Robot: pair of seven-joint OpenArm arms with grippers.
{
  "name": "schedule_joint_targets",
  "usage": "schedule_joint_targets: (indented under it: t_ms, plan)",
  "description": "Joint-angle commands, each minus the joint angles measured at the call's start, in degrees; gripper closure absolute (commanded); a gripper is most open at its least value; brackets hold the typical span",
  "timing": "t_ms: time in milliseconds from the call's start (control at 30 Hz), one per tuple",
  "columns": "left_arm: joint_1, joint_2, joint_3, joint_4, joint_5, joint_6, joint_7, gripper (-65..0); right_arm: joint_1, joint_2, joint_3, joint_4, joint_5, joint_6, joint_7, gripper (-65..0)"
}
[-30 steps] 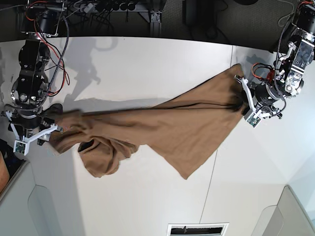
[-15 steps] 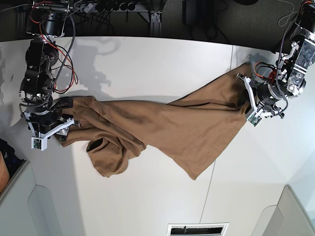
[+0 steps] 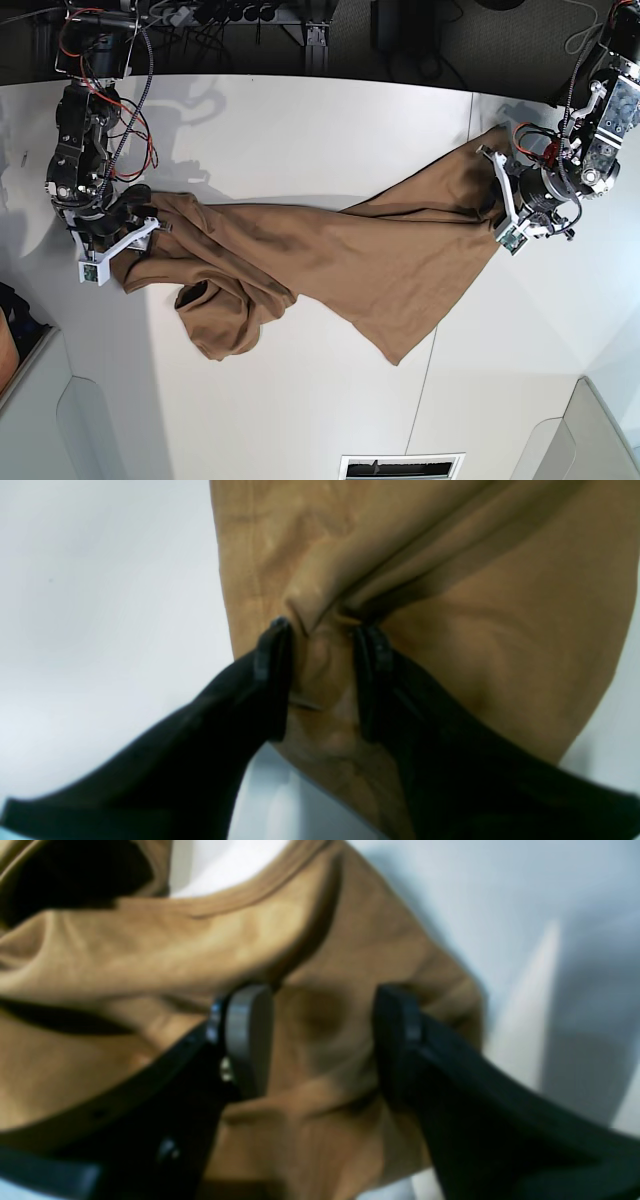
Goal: Layout the t-shirt on the table in an organized manner, then fold the t-shirt properly
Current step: 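Lift and shake the stretched shirt between both grippers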
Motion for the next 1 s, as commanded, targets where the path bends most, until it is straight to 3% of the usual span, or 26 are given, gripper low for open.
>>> schedule_joint_targets:
  t_ms: [0, 367, 667, 967]
  plan:
    - [-0.4, -1.0, -0.5, 0.8, -0.1, 0.3, -0.4, -21.5, -0.7, 0.4, 0.2, 0.4, -0.6, -0.1, -3.0, -31.2]
    - [-0.3, -1.0, -1.0, 0.8, 0.2, 0.3, -0.7, -21.5, -7.4, 2.3, 0.4, 4.8, -1.5, -1.6, -3.2, -31.2]
    - [-0.2, -0.9, -6.5, 0.8, -2.1, 0.3, -1.0, -21.5, -9.3, 2.2, 0.5, 11.5, -1.9, -3.1, -4.3, -31.2]
    - [-0.3, -0.8, -10.6, 0.8, -9.1, -3.8, -2.3, -21.5, -5.8, 2.1, 0.5, 19.2, 3.2, -3.0, -2.4, -31.2]
